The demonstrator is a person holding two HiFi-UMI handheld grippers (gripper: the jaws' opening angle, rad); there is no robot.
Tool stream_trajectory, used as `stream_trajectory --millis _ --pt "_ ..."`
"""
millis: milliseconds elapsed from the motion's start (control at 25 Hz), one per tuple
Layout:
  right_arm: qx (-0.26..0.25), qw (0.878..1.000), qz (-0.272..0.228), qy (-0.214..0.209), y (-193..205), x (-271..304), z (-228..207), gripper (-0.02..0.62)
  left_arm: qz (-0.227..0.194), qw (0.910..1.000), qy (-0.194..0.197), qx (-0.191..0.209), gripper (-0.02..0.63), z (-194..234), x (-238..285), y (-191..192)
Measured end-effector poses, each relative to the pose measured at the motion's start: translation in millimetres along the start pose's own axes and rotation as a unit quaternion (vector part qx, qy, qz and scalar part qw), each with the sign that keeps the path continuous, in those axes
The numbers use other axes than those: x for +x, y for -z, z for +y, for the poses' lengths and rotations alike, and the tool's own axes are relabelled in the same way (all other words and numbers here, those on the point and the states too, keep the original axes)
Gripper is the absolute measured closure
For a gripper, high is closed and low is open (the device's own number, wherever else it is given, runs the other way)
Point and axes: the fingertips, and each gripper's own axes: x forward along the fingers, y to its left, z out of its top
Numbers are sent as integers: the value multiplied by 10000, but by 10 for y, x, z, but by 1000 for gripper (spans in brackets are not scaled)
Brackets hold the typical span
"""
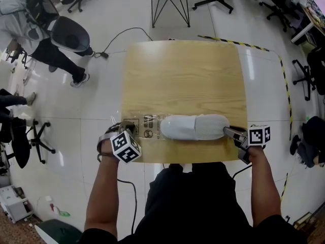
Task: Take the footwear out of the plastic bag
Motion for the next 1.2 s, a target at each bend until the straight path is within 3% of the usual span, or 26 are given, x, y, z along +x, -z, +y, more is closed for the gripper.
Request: stream_trajectory --millis 520,1200 --pt "-45 10000 -13 15 32 -125 -100 505 59 9999 -127 21 600 89 -3 -8" --pt "-242 9996 9 117 -5 -165 -84 511 307 9985 -455 -85 600 356 -136 293"
